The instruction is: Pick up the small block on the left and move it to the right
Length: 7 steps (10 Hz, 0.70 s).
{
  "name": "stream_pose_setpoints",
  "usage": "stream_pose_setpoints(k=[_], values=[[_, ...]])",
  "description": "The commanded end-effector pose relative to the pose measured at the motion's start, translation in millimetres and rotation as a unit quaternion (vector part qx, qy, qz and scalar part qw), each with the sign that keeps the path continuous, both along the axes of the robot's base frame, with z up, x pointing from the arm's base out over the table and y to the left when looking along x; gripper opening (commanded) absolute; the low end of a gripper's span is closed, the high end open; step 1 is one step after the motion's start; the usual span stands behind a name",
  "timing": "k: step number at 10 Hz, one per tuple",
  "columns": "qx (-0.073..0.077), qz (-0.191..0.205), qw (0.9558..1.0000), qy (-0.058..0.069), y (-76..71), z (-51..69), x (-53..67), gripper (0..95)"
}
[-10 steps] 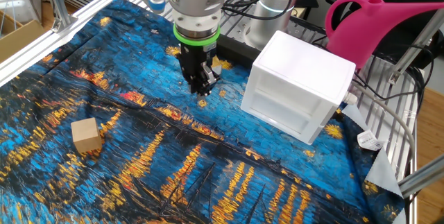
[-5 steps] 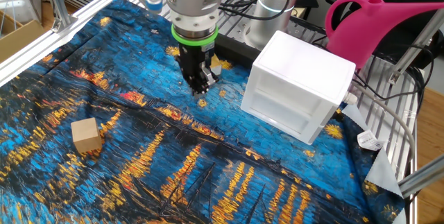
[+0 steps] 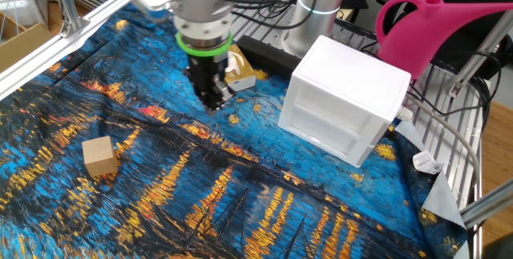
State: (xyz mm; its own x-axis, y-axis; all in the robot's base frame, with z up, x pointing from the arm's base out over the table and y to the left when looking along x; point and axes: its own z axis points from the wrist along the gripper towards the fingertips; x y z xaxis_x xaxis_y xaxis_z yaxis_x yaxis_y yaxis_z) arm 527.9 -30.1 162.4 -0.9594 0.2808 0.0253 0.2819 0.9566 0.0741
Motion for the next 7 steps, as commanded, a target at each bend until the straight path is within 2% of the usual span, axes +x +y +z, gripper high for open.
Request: stream_pose_setpoints(k=[1, 7], values=[[0.000, 0.011, 0.9999, 0.000, -6.2, -2.7, 11.0, 0.0], [0.000, 0.069, 0.9976, -0.005, -40.8, -10.0, 52.7, 0.0]])
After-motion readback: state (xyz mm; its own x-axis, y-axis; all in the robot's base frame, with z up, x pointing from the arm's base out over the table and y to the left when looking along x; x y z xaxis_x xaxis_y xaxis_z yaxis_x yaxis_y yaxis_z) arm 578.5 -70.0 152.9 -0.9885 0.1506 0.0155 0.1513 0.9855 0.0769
